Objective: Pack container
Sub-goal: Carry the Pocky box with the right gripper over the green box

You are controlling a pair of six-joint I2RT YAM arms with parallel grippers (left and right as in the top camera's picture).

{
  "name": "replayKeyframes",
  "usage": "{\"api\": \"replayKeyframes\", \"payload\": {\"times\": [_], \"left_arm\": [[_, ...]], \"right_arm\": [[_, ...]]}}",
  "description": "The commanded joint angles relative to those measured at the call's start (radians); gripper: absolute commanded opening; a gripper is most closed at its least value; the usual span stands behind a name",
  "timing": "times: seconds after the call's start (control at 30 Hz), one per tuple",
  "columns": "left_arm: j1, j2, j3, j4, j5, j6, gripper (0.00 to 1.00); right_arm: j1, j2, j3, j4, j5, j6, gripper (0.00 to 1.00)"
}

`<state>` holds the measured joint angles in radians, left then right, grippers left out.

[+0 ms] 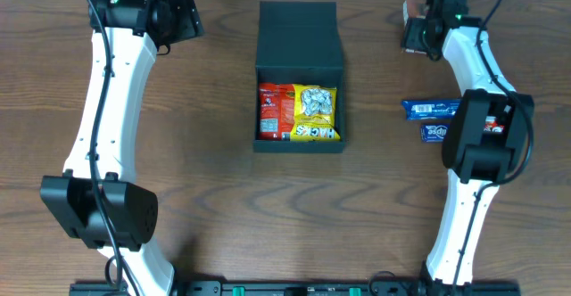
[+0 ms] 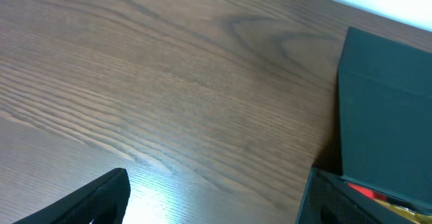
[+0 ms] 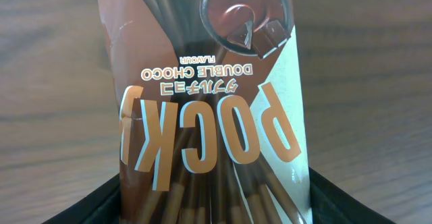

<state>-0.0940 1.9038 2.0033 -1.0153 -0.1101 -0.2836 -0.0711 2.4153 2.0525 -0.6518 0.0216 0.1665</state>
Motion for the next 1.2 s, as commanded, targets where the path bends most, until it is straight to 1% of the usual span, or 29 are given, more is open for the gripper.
{"api": "replayKeyframes", "payload": {"times": [0.0, 0.13, 0.2, 0.37, 0.47, 0.63, 0.67, 0.73, 0.8, 0.9, 0.97, 1.07, 1.17], "left_arm": [[0.004, 0.001, 0.015, -0.001, -0.042, 0.019, 0.86], [0.004, 0.001, 0.015, 0.003, -0.064, 0.027, 0.86], [0.004, 0.001, 0.015, 0.008, -0.103, 0.026, 0.87], [0.02, 0.001, 0.015, 0.024, -0.125, 0.027, 0.87], [0.031, 0.001, 0.015, 0.034, -0.125, 0.027, 0.87], [0.034, 0.001, 0.015, 0.06, -0.096, 0.075, 0.87], [0.034, 0.001, 0.015, 0.068, -0.09, 0.08, 0.87], [0.034, 0.001, 0.015, 0.081, -0.072, 0.084, 0.87], [0.034, 0.001, 0.015, 0.081, -0.072, 0.083, 0.87], [0.034, 0.001, 0.015, 0.083, -0.072, 0.082, 0.87], [0.034, 0.001, 0.015, 0.084, -0.072, 0.082, 0.87], [0.034, 0.001, 0.015, 0.085, -0.062, 0.077, 0.87], [0.034, 0.001, 0.015, 0.081, -0.015, 0.077, 0.86]], "right_arm": [[0.048, 0.008, 0.117, -0.06, -0.004, -0.003, 0.57], [0.11, 0.008, 0.297, -0.222, -0.004, -0.003, 0.53], [0.154, 0.008, 0.393, -0.306, -0.004, -0.003, 0.53], [0.259, 0.008, 0.552, -0.46, -0.004, -0.003, 0.53], [0.317, -0.003, 0.599, -0.533, -0.004, 0.032, 0.51], [0.372, -0.089, 0.592, -0.618, -0.012, 0.045, 0.48], [0.374, -0.12, 0.573, -0.629, -0.012, 0.045, 0.48], [0.356, -0.228, 0.45, -0.626, -0.013, 0.045, 0.47], [0.33, -0.315, 0.319, -0.602, -0.054, 0.048, 0.45], [0.284, -0.485, 0.034, -0.507, -0.109, 0.054, 0.45], [0.278, -0.557, -0.093, -0.459, -0.141, 0.058, 0.45], [0.31, -0.638, -0.267, -0.385, -0.185, 0.084, 0.45], [0.38, -0.637, -0.344, -0.365, -0.146, 0.137, 0.46]]}}
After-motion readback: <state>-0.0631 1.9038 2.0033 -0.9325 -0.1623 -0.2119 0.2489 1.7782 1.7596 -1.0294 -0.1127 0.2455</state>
